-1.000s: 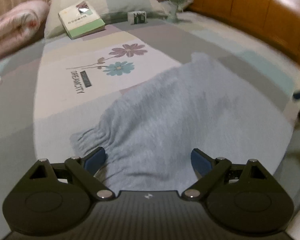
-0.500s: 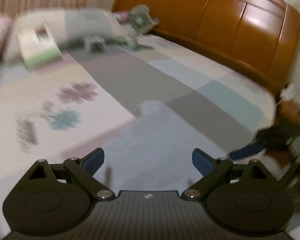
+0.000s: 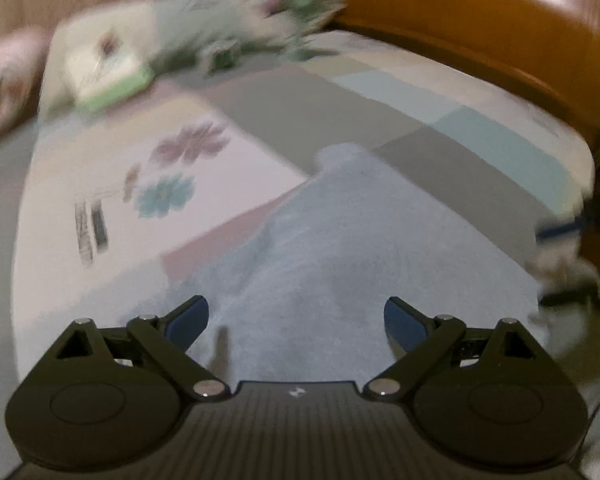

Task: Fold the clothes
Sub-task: 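Press the folded sweatpants flat with the right gripper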

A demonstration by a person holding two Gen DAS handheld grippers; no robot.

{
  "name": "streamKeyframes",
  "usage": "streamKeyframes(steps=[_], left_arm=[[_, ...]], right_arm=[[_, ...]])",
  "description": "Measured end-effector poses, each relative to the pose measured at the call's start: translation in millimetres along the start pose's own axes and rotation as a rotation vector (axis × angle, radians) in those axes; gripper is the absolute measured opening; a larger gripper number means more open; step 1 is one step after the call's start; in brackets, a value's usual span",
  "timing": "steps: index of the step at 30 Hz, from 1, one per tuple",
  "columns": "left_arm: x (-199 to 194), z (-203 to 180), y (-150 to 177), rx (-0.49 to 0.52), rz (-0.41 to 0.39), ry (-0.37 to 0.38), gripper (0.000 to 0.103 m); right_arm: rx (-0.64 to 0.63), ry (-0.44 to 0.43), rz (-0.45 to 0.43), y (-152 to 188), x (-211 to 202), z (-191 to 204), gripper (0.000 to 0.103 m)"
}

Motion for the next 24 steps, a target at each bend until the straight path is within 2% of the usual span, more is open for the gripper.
streamKeyframes(steps=[5, 7, 10, 13, 16, 20, 24], left_arm=[[-26, -74, 1, 0.372, -0.076, 0.085, 0.095], [-22, -99, 7, 0.477, -0.080, 0.121, 0.095], [-10, -125, 16, 0.557, -0.059, 0.159, 0.095], [8, -141, 25, 0.598, -0.017, 0.180, 0.095], [25, -145, 28, 0.625, 0.016, 0.150, 0.095], [26, -137, 16, 0.567, -0.005, 0.132, 0.096], [20, -128, 8, 0.521, -0.028, 0.136, 0.096]], right_arm=[[0.007, 0.102, -0.026, 5, -25, -16, 0.089], [0.017, 0.138, -0.031, 9, -33, -23, 0.089], [0.018, 0.172, -0.028, 19, -41, -26, 0.091], [0.020, 0.181, -0.018, 29, -44, -24, 0.092], [0.035, 0.176, -0.013, 37, -45, -23, 0.093], [0.014, 0.180, 0.000, 50, -44, -15, 0.093], [-0.108, 0.215, 0.014, 55, -35, 0, 0.093]])
Point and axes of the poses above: each gripper's, at about its wrist camera, not at the fingertips, and x roughly the way its jaws point, z to its left, y to its underside, the point moved 6 cm from there along x, roughly the way its jaws point, and after that the axes turned 8 degrees about -z, right-handed, at the moved point
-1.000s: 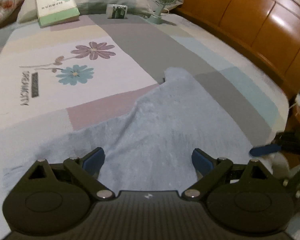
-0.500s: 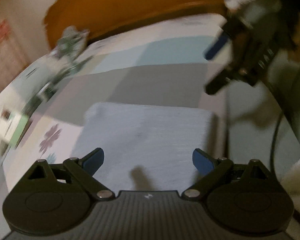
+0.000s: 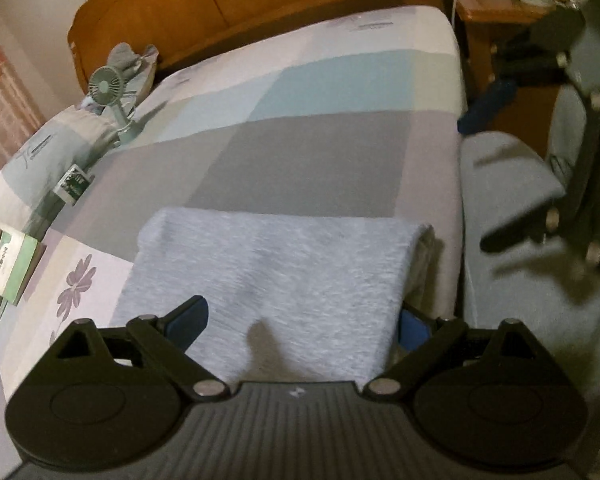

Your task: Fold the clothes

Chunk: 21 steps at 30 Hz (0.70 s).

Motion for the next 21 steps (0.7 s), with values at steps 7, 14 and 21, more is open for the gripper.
streamKeyframes(steps=[7, 14, 21], left_arm=[[-4, 7, 0, -0.078, -0.017, 0.055, 0.095], [-7, 13, -1, -0.096, -0.027, 0.063, 0.095], [-22, 17, -6, -0.143, -0.063, 0.090, 0.095]], right_arm=[[-0.241, 0.046, -0.044, -10, 15, 32, 0.093], [-0.303, 0.081, -0.070, -13, 22, 35, 0.093], [-0.475, 0.208, -0.121, -20, 40, 41, 0.094]])
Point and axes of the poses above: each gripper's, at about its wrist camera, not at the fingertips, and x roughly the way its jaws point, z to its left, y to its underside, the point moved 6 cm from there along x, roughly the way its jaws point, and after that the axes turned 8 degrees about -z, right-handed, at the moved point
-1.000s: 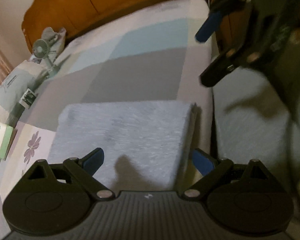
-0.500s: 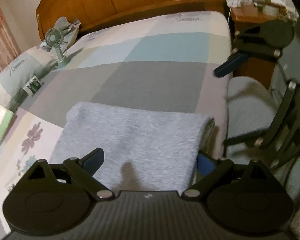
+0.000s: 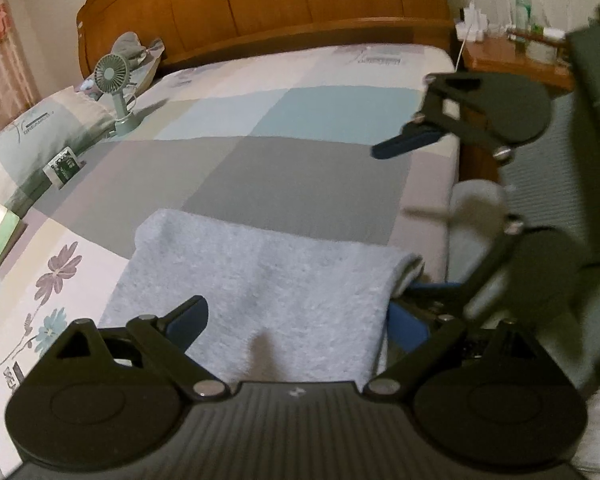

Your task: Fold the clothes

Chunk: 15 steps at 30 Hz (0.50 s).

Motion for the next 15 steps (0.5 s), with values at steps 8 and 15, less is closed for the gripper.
streamKeyframes(steps=[8, 15], left_arm=[[-13, 31, 26, -0.131, 0.029, -0.063, 0.096], [-25, 40, 54, -0.206, 0.075, -0.106, 0.096]], right_arm=[[0.081, -0.055, 0.070, 31, -10, -22, 0.096], [0.246, -0.076, 0.068, 22, -29, -56, 0.096]])
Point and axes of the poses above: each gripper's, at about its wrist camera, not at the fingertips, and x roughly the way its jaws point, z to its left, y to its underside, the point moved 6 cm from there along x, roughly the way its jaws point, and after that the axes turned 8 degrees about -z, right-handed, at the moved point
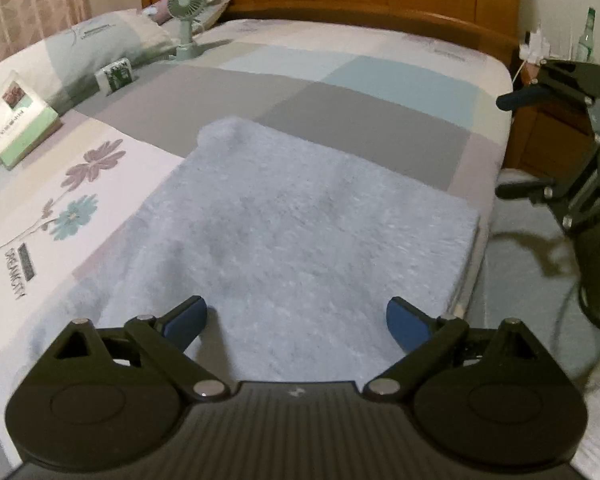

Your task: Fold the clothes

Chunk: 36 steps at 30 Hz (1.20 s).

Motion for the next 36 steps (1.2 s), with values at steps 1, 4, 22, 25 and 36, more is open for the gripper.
streamKeyframes(steps=[1, 4, 22, 25, 36], left_arm=[[-6, 1, -2, 0.008, -0.011, -0.017, 0.096], [-25, 10, -7, 0.016, -0.043, -0.076, 0.096], [-66, 54, 38, -0.166, -0.010, -0.108, 0.101], [-59, 70, 2, -0.222, -0.096, -0.056, 0.101], [52, 60, -16, -0.431, -0.028, 0.219, 0.102]], right_arm=[[0.044, -0.019, -0.019, -9, -2, -3, 0.096], [0.153, -0.109, -0.071, -36, -2, -3, 0.097], [0.100, -0.295, 0.016, -50, 50, 60, 0.099], [0.090, -0.356, -0.043, -69, 37, 65, 0.099], [0.106, -0.382, 0.015, -48, 43, 68, 0.099]])
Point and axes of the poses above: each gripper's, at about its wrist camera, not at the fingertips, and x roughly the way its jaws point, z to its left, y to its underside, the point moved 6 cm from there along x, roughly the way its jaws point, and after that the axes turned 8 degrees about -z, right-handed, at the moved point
